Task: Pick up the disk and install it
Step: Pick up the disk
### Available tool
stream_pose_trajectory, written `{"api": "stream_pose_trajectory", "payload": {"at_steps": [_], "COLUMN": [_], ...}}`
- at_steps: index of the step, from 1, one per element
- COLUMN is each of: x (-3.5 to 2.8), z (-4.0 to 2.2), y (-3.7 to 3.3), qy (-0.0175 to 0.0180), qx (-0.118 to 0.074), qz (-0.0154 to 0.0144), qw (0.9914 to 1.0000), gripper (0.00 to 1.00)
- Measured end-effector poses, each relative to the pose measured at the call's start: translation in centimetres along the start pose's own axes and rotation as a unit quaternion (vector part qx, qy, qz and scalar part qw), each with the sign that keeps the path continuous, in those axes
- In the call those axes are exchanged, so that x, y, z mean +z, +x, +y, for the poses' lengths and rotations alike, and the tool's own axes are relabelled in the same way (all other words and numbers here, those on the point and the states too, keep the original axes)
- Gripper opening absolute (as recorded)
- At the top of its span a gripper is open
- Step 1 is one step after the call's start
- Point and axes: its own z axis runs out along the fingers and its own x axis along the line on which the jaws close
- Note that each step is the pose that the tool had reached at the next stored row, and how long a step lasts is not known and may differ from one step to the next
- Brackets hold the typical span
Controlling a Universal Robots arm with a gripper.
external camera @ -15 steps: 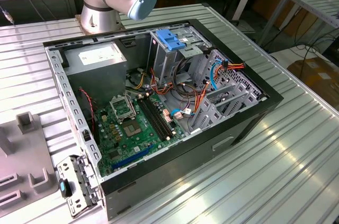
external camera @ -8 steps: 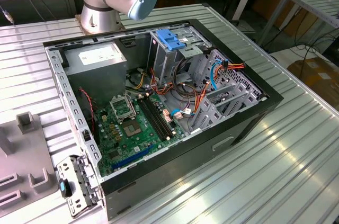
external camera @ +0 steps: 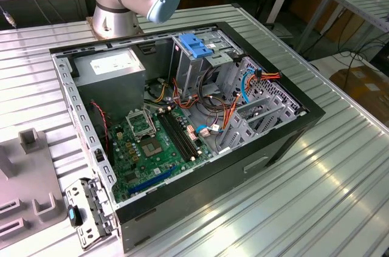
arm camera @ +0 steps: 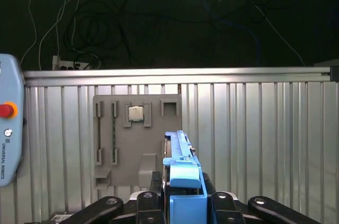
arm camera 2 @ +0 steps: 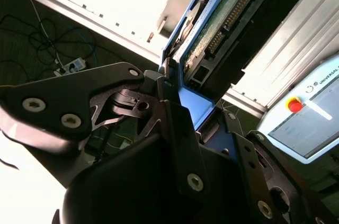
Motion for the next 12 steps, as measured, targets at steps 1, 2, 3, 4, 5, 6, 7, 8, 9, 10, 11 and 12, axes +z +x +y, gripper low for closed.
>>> {"api": "stream_pose_trajectory", "payload": {"at_steps": [1, 2, 3, 4, 5, 6, 7, 8, 9, 10, 11, 12], "x": [0.0, 0.0, 0.01, 0.0, 0.0, 0.01, 0.01, 0.01, 0.01, 0.01, 0.01, 0.01], "z": [-0.05, -0.09, -0.14, -0.18, -0.23, -0.26, -0.31, -0.35, -0.4, -0.44, -0.47, -0.51], "y": [0.0, 0.0, 0.0, 0.0, 0.0, 0.0, 0.0, 0.0, -0.01, -0.01, -0.01, -0.01], "qy": [0.0, 0.0, 0.0, 0.0, 0.0, 0.0001, 0.0, 0.0, 0.0, 0.0, 0.0, 0.0], "qx": [0.0, 0.0, 0.0, 0.0, 0.0, 0.0, 0.0, 0.0, 0.0, 0.0, 0.0, 0.0], "qz": [0.0, 0.0, 0.0, 0.0, 0.0, 0.0, 0.0, 0.0, 0.0, 0.0, 0.0, 0.0], "qw": [1.0, 1.0, 1.0, 1.0, 1.0, 1.0, 1.0, 1.0, 1.0, 1.0, 1.0, 1.0], "gripper": [0.37, 0.37, 0.37, 0.37, 0.37, 0.37, 0.37, 0.37, 0.37, 0.37, 0.37, 0.37]}}
